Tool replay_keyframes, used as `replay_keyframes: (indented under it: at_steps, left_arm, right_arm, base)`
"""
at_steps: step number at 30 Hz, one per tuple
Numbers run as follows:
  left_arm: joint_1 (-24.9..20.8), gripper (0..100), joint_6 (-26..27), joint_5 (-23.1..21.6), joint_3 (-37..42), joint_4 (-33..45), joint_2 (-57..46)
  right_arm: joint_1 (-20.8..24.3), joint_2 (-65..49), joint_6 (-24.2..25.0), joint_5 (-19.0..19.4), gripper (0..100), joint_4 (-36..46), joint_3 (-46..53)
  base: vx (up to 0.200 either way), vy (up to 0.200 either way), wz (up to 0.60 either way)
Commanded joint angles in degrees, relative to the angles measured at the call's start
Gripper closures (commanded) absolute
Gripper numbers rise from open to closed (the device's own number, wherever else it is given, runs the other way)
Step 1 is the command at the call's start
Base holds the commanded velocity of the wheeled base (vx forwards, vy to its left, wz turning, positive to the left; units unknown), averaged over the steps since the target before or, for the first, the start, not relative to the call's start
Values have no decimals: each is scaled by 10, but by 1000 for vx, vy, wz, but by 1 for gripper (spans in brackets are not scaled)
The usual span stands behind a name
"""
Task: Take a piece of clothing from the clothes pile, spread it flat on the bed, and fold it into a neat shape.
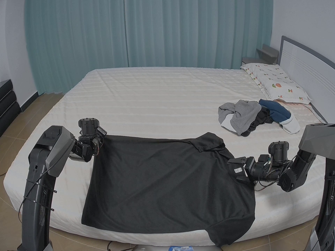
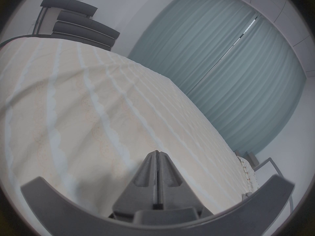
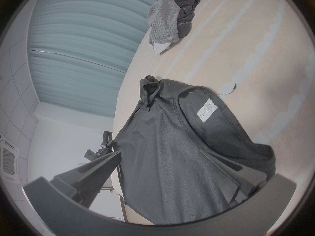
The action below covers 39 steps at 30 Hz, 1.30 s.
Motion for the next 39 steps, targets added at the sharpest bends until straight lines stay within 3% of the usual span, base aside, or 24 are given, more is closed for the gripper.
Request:
replay_keyframes:
  at_steps: [1, 12, 13, 23, 28, 30, 33, 34, 35, 37, 39]
  left_arm:
    - [3, 100, 0, 1, -18, 3, 13]
    - [4, 100, 3, 5, -23, 20, 19]
    - [4, 0, 3, 5, -24, 22, 19]
    - [4, 0, -2, 5, -6, 35, 8]
    - [11, 0, -16, -4, 64, 34, -42]
    - [16, 0, -32, -31, 121, 27, -80]
    - [22, 0, -44, -58, 147, 27, -101]
    - [28, 0, -57, -86, 169, 28, -119]
    - [29, 0, -58, -88, 171, 28, -121]
    - [37, 0, -68, -119, 191, 28, -136]
    - [38, 0, -69, -126, 200, 27, -136]
  right_arm:
    - [0, 1, 1, 0, 0, -1, 0]
    - [0, 1, 1, 0, 0, -1, 0]
    - [0, 1, 1, 0, 0, -1, 0]
    - [-1, 2, 1, 0, 0, -1, -6]
    - [1, -1, 9, -15, 0, 6, -18]
    - [18, -16, 15, -42, 0, 6, -19]
    - [33, -21, 15, -74, 0, 6, -19]
    - [51, -24, 13, -115, 0, 6, -20]
    - [53, -24, 13, -117, 0, 6, -21]
    - [69, -41, 9, -158, 0, 12, -40]
    - [77, -54, 7, -164, 0, 42, -69]
  base:
    - [0, 0, 0]
    - [0, 0, 0]
    - [0, 0, 0]
    - [0, 0, 0]
    - [0, 0, 0]
    - [0, 0, 0]
    - [0, 0, 0]
    - [0, 0, 0]
    - [0, 0, 0]
    - [0, 0, 0]
    - [0, 0, 0]
